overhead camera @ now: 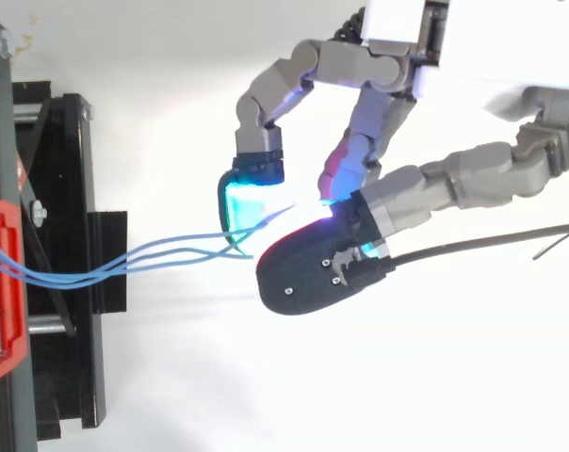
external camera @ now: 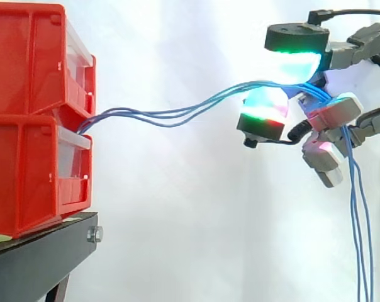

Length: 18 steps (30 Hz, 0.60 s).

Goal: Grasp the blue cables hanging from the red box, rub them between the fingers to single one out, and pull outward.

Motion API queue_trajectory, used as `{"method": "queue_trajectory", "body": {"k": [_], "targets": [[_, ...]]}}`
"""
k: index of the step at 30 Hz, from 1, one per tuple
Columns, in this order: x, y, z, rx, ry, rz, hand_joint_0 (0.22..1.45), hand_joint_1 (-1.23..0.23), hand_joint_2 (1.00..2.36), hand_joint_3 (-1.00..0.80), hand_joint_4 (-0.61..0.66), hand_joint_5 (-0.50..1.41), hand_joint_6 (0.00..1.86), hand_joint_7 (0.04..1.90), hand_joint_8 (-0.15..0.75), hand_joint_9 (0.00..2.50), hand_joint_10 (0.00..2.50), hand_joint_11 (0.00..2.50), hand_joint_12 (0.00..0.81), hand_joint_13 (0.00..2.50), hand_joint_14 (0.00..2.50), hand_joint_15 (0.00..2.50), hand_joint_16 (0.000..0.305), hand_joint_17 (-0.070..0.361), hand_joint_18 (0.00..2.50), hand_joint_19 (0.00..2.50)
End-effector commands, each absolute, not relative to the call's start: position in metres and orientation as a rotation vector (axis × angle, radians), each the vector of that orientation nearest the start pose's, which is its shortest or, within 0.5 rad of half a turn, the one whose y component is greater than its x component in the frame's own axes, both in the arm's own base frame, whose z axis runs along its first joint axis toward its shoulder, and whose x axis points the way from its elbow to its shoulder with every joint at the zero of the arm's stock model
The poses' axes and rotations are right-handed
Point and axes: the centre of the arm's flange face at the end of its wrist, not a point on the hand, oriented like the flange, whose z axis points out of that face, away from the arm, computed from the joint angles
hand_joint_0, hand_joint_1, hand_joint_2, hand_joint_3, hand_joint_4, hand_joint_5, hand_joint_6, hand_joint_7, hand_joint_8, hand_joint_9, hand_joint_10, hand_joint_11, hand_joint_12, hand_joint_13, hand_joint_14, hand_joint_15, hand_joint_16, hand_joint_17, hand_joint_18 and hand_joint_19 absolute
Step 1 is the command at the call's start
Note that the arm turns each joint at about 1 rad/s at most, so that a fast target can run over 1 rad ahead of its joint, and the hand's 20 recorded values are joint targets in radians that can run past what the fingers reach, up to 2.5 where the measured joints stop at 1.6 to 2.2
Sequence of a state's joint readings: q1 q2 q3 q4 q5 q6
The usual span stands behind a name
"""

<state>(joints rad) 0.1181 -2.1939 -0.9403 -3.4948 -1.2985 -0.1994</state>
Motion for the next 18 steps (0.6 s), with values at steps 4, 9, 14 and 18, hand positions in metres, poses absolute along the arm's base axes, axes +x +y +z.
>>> {"method": "queue_trajectory", "body": {"k": [4, 9, 14, 18], "targets": [[0.7101, -0.0779, 0.3849, 1.308, 1.482, 0.736, 0.49, -0.58, 1.0, -0.5, 0.06, -0.13, 0.85, 1.0, 0.254, 1.43, 0.02, 0.89, 0.362, 1.06, 0.03, 0.77, 0.054, 0.121, 0.84, 0.69], [0.7094, -0.0791, 0.3846, 1.311, 1.485, 0.732, 0.47, -0.53, 1.0, -0.5, 0.07, -0.13, 0.85, 0.99, 0.261, 1.43, 0.02, 0.87, 0.368, 1.07, 0.03, 0.77, 0.055, 0.124, 0.85, 0.69], [0.7097, -0.0801, 0.3848, 1.31, 1.481, 0.733, 0.5, -0.58, 1.0, -0.5, 0.06, -0.13, 0.84, 1.0, 0.253, 1.43, 0.02, 0.88, 0.357, 1.06, 0.03, 0.77, 0.053, 0.118, 0.83, 0.7], [0.7089, -0.0802, 0.3844, 1.313, 1.486, 0.729, 0.57, -0.68, 1.01, -0.32, 0.03, -0.13, 0.85, 1.06, 0.241, 1.42, 0.02, 0.91, 0.338, 1.05, 0.03, 0.78, 0.049, 0.11, 0.81, 0.72]]}}
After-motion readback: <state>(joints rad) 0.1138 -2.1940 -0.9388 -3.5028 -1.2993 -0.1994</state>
